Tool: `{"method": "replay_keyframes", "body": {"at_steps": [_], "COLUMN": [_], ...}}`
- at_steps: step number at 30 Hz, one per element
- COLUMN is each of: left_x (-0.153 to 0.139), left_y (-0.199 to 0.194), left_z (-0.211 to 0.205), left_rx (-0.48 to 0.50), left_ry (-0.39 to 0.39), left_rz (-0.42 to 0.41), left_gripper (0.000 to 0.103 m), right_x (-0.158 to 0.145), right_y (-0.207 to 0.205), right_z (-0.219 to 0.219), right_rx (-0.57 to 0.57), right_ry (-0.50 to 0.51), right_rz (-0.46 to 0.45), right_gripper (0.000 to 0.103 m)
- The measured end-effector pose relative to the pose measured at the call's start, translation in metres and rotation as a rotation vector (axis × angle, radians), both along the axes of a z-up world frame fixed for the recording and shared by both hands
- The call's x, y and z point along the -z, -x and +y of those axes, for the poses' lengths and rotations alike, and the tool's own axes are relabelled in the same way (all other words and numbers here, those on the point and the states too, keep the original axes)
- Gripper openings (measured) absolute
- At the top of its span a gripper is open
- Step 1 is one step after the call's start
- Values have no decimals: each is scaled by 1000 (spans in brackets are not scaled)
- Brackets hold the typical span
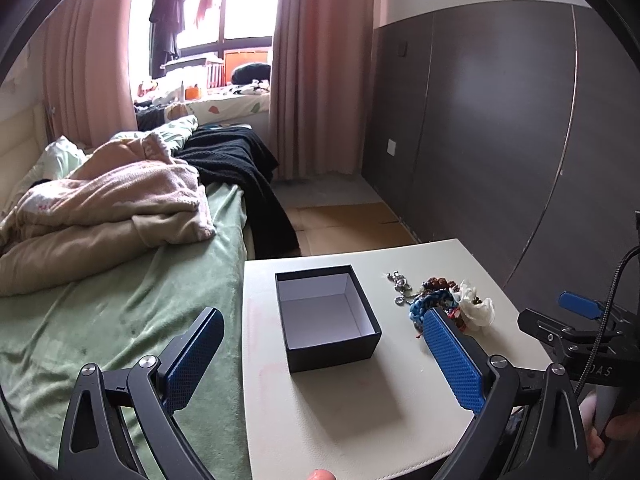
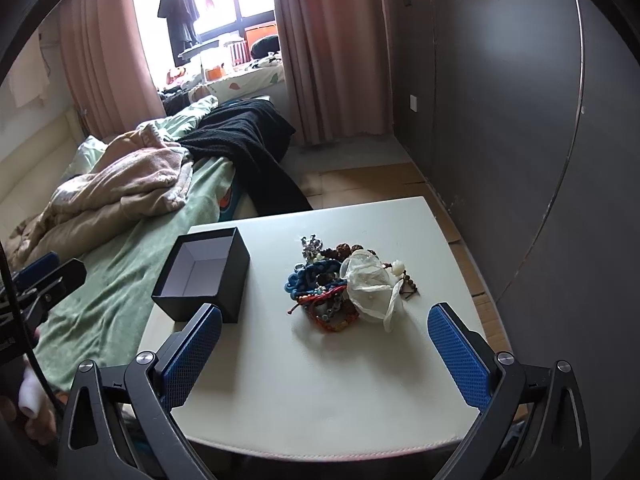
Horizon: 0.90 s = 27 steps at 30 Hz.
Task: Organize jewelry
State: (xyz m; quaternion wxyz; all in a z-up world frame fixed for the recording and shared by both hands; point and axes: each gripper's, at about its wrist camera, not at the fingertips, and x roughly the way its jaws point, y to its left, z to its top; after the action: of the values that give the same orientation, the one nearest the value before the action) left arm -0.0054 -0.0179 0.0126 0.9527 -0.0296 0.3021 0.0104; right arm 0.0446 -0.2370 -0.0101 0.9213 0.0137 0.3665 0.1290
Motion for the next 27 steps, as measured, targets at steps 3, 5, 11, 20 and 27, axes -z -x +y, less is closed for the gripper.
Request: {"method": "replay_keyframes", "body": {"at_steps": [3, 5, 11, 20, 27], "left_x": [0, 0, 0, 0, 0], "left_y": [0, 2, 2, 1, 1], "left_z": [-1, 0, 2, 3, 3], "left_rx": [4, 0, -1, 5, 3], "left_ry": [2, -2, 10, 21, 21], "left_rz": [-1, -1, -1, 4, 3], "left_gripper": [100, 100, 100, 100, 100], "right_x": [-1, -1, -2, -3, -3], "right_y": [1, 2, 3, 3, 3], "right_z": [-1, 0, -3, -3, -4], "right_rx": [-5, -6, 4, 11, 9], "right_ry": [-8, -10, -18, -28, -33], "right_rz": [-1, -3, -2, -8, -11], "right_gripper": [103, 103, 103, 103, 103]}}
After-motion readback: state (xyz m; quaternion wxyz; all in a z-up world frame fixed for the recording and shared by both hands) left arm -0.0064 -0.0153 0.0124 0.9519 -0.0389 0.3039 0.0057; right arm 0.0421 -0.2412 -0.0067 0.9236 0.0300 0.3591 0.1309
